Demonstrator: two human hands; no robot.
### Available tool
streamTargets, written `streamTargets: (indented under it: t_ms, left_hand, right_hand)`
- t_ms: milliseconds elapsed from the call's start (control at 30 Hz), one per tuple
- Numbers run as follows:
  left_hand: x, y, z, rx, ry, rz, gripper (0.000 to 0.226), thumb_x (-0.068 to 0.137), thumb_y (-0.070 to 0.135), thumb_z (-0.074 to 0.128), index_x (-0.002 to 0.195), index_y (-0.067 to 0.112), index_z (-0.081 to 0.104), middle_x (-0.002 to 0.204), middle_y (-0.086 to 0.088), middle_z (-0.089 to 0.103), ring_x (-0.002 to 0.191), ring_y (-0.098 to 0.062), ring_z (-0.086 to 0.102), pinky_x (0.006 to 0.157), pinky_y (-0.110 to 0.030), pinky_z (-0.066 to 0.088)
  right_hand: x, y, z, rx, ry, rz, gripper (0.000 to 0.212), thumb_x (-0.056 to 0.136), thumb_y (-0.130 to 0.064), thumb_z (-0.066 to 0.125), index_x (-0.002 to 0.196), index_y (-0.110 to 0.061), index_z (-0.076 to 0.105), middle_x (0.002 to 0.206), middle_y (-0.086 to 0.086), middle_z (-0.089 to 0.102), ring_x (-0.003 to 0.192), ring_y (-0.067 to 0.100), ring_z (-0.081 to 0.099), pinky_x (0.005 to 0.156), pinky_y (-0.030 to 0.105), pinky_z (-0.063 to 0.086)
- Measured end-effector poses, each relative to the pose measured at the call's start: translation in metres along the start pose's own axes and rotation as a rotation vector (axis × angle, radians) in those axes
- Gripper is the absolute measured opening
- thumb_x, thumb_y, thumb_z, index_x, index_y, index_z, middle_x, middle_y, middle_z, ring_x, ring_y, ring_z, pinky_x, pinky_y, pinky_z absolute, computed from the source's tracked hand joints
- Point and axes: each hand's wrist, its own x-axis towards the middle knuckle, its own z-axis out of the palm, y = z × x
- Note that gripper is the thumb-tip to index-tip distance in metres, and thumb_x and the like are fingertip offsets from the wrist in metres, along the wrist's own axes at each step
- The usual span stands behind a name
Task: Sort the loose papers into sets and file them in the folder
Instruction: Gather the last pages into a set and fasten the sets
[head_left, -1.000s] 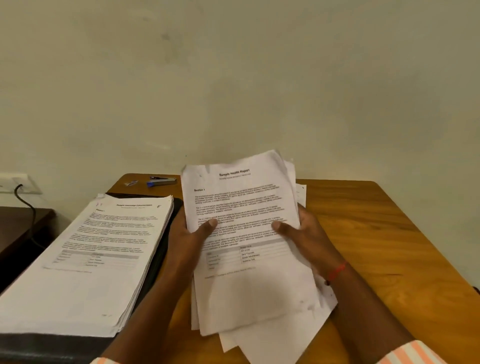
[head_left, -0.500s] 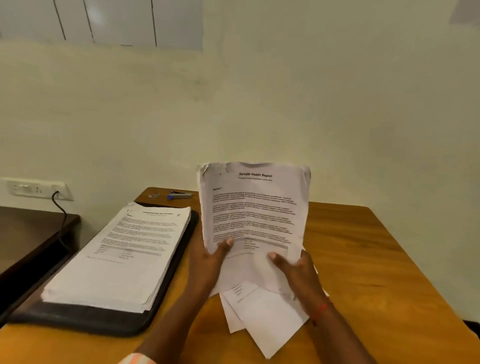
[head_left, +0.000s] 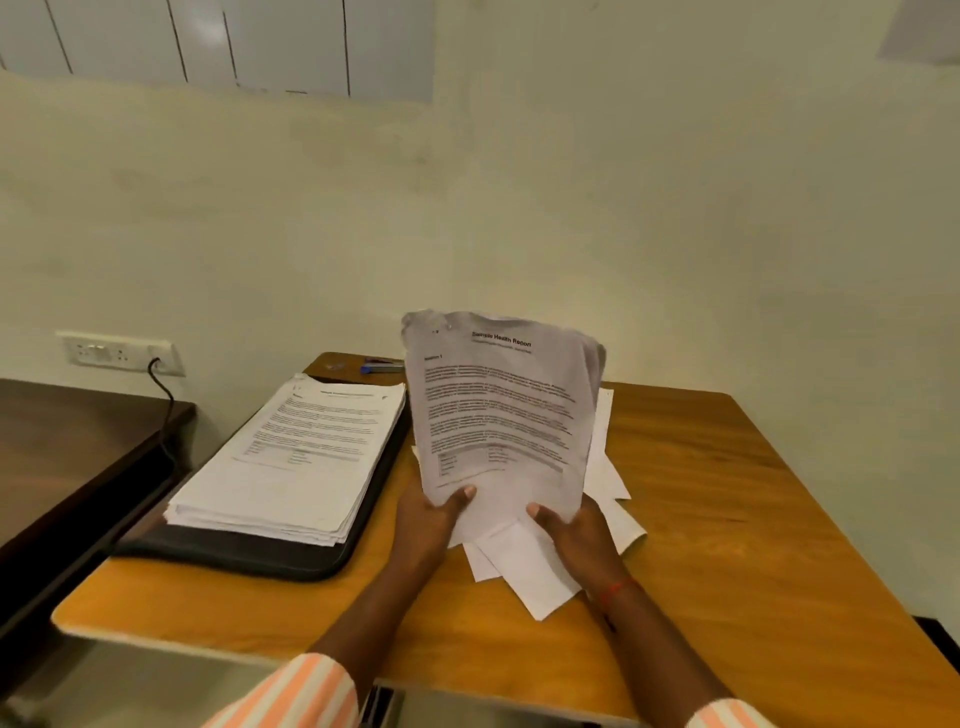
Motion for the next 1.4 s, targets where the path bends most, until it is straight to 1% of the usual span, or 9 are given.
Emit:
streamTargets:
  t_ms: [100, 400, 533, 600, 767, 967, 1067, 1167, 1400]
  left_hand:
    - [0.001, 0.003, -0.005, -0.003, -0.031, -0.010, 0.041, 0.084, 0.022, 0.081, 0.120, 0.028, 0.061, 0.111, 0.004, 0.073, 0.099, -0.015, 0.072, 0.074, -0.028, 0.061]
    - [0.021, 0.021, -0.047, -0.029, -0.260, -0.161, 0.039, 0.093, 0.011, 0.070, 0.128, 0.025, 0.061, 0.121, 0.000, 0.073, 0.105, -0.021, 0.073, 0.083, -0.037, 0.061]
    - [0.014, -0.003, -0.055, 0.030, -0.215, -0.213, 0.035, 0.093, 0.005, 0.068, 0.124, 0.022, 0.063, 0.114, 0.003, 0.075, 0.101, -0.016, 0.073, 0.075, -0.025, 0.059]
    - [0.013, -0.004, -0.059, 0.043, -0.189, -0.182, 0.036, 0.093, 0.001, 0.067, 0.123, 0.021, 0.063, 0.110, 0.005, 0.076, 0.098, -0.013, 0.074, 0.070, -0.020, 0.058]
    - [0.010, -0.006, -0.061, 0.056, -0.170, -0.138, 0.041, 0.091, -0.001, 0.067, 0.111, 0.034, 0.063, 0.105, 0.012, 0.076, 0.095, -0.009, 0.074, 0.078, -0.025, 0.059]
    - [0.012, -0.013, -0.060, 0.123, -0.160, -0.129, 0.036, 0.091, -0.001, 0.068, 0.110, 0.029, 0.064, 0.095, 0.017, 0.075, 0.087, 0.001, 0.072, 0.079, -0.022, 0.060]
    - [0.015, -0.010, -0.062, 0.109, -0.180, -0.122, 0.035, 0.092, -0.001, 0.068, 0.115, 0.026, 0.064, 0.098, 0.016, 0.077, 0.091, -0.002, 0.073, 0.077, -0.021, 0.059]
    - [0.016, -0.009, -0.063, 0.085, -0.198, -0.103, 0.039, 0.092, -0.002, 0.067, 0.116, 0.029, 0.062, 0.102, 0.016, 0.077, 0.095, -0.005, 0.073, 0.072, -0.018, 0.058]
    - [0.023, -0.018, -0.067, 0.097, -0.219, -0.108, 0.038, 0.091, 0.001, 0.069, 0.120, 0.026, 0.064, 0.117, 0.003, 0.075, 0.107, -0.020, 0.072, 0.098, -0.046, 0.056]
  right_hand:
    - [-0.002, -0.002, -0.004, 0.012, -0.004, -0.029, 0.040, 0.088, -0.024, 0.075, 0.125, -0.025, 0.057, 0.113, -0.009, 0.067, 0.109, 0.016, 0.063, 0.076, 0.016, 0.057]
    - [-0.011, -0.001, -0.033, -0.131, -0.553, 0.123, 0.049, 0.088, -0.037, 0.076, 0.133, -0.027, 0.060, 0.127, -0.011, 0.069, 0.118, 0.011, 0.064, 0.102, 0.037, 0.052]
    - [0.006, -0.004, -0.029, -0.224, 0.038, 0.098, 0.037, 0.100, -0.046, 0.054, 0.098, -0.013, 0.070, 0.097, 0.009, 0.075, 0.083, 0.020, 0.071, 0.076, 0.041, 0.060]
    - [0.029, -0.002, -0.037, -0.566, 0.305, 0.008, 0.030, 0.100, -0.039, 0.057, 0.103, -0.010, 0.066, 0.108, 0.013, 0.070, 0.094, 0.024, 0.065, 0.080, 0.040, 0.056]
    - [0.070, 0.010, -0.043, -1.095, 0.113, 0.198, 0.078, 0.075, -0.074, 0.068, 0.124, -0.014, 0.058, 0.123, 0.013, 0.060, 0.112, 0.032, 0.057, 0.089, 0.038, 0.051]
    - [0.086, 0.013, -0.039, -0.926, -0.011, 0.192, 0.058, 0.082, -0.042, 0.080, 0.125, -0.009, 0.059, 0.125, 0.012, 0.063, 0.109, 0.028, 0.061, 0.080, 0.030, 0.047]
    - [0.086, 0.010, -0.049, -0.793, 0.098, 0.148, 0.047, 0.088, -0.026, 0.076, 0.128, -0.007, 0.061, 0.130, 0.013, 0.062, 0.115, 0.031, 0.060, 0.092, 0.034, 0.048]
    - [0.075, 0.018, -0.062, -0.616, 0.281, 0.036, 0.024, 0.095, -0.020, 0.067, 0.117, -0.009, 0.064, 0.119, 0.013, 0.068, 0.102, 0.031, 0.064, 0.078, 0.031, 0.049]
    - [0.048, 0.030, -0.083, -0.049, 0.426, -0.067, 0.016, 0.096, -0.022, 0.066, 0.109, -0.015, 0.063, 0.107, 0.001, 0.068, 0.100, 0.024, 0.066, 0.076, 0.034, 0.056]
